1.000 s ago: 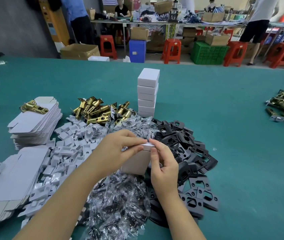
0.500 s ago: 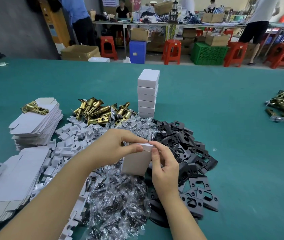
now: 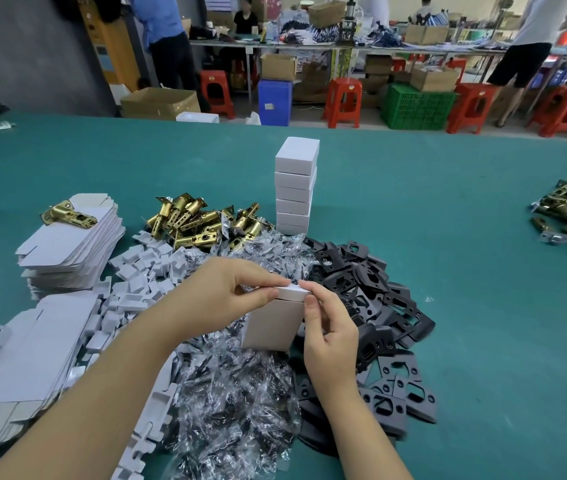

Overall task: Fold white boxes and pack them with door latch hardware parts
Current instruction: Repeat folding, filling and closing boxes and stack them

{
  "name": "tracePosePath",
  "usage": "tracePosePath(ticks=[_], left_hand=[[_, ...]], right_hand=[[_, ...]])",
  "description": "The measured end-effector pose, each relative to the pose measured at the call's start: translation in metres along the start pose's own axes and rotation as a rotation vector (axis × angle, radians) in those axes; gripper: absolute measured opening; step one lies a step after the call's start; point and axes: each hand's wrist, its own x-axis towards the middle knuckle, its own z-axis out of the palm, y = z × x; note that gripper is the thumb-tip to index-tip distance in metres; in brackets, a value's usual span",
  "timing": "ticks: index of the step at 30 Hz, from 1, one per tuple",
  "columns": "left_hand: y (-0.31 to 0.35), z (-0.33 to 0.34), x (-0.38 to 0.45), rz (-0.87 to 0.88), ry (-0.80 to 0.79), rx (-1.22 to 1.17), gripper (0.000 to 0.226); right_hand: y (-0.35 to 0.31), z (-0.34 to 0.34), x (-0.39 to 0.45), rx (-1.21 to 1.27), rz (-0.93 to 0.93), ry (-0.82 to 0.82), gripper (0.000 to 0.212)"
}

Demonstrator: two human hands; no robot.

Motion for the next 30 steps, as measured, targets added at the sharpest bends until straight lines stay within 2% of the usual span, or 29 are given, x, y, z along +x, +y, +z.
tracePosePath(ticks=[8, 16, 23, 30], left_hand=[[-0.003, 0.0, -0.007, 0.018, 0.018, -0.01, 0.033], [-0.003, 0.0, -0.007, -0.002, 0.021, 0.013, 0.028], [0.002, 0.002, -0.008, 0.006, 0.025, 0.032, 0.029], [0.0, 0.002, -0.012, 0.01, 0.039, 0.057, 0.028]], right_hand=[[-0.002, -0.001, 0.0, -0.016, -0.009, -0.027, 0.023], [-0.005, -0.002, 0.001, -0.019, -0.065, -0.021, 0.022], [-0.005, -0.003, 0.0, 0.006, -0.043, -0.012, 0.021], [-0.005, -0.004, 0.002, -0.032, -0.162, -0.025, 0.021]])
